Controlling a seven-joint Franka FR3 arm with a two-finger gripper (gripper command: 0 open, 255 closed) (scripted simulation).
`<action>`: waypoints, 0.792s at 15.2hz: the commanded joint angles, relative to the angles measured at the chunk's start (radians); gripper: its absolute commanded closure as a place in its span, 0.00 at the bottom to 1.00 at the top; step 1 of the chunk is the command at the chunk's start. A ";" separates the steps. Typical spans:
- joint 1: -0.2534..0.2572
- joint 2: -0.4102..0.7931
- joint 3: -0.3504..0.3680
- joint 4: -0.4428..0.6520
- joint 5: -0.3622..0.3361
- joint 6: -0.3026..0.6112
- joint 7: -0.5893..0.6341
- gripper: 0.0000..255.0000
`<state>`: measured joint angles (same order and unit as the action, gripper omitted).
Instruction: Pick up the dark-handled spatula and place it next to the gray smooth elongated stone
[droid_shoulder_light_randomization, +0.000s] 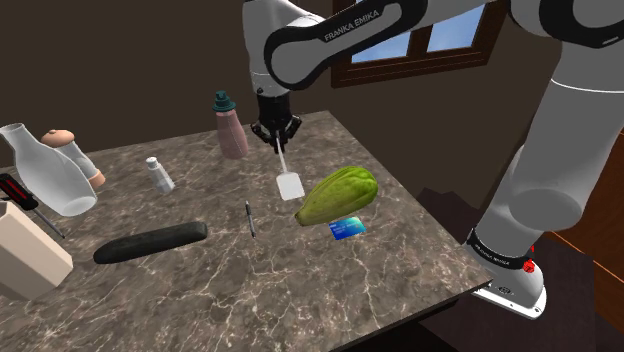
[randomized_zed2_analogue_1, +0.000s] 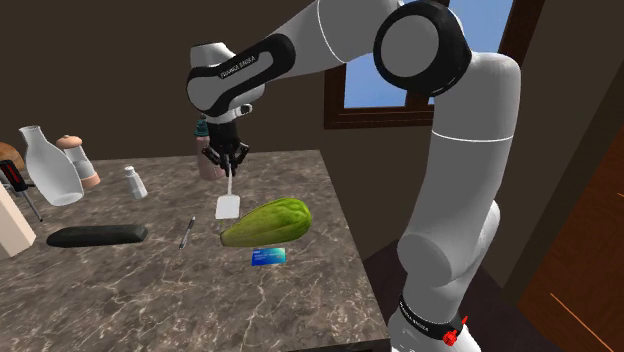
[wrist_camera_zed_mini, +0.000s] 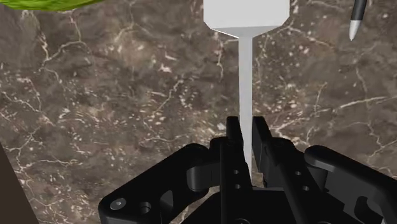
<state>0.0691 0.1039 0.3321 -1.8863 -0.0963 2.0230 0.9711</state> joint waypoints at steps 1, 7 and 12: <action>0.028 -0.008 0.022 -0.009 -0.002 -0.003 0.052 1.00; 0.106 0.006 0.083 0.008 -0.018 -0.017 0.197 1.00; 0.177 0.046 0.131 0.054 -0.045 -0.038 0.323 1.00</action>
<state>0.2311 0.1371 0.4539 -1.8473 -0.1341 1.9913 1.2655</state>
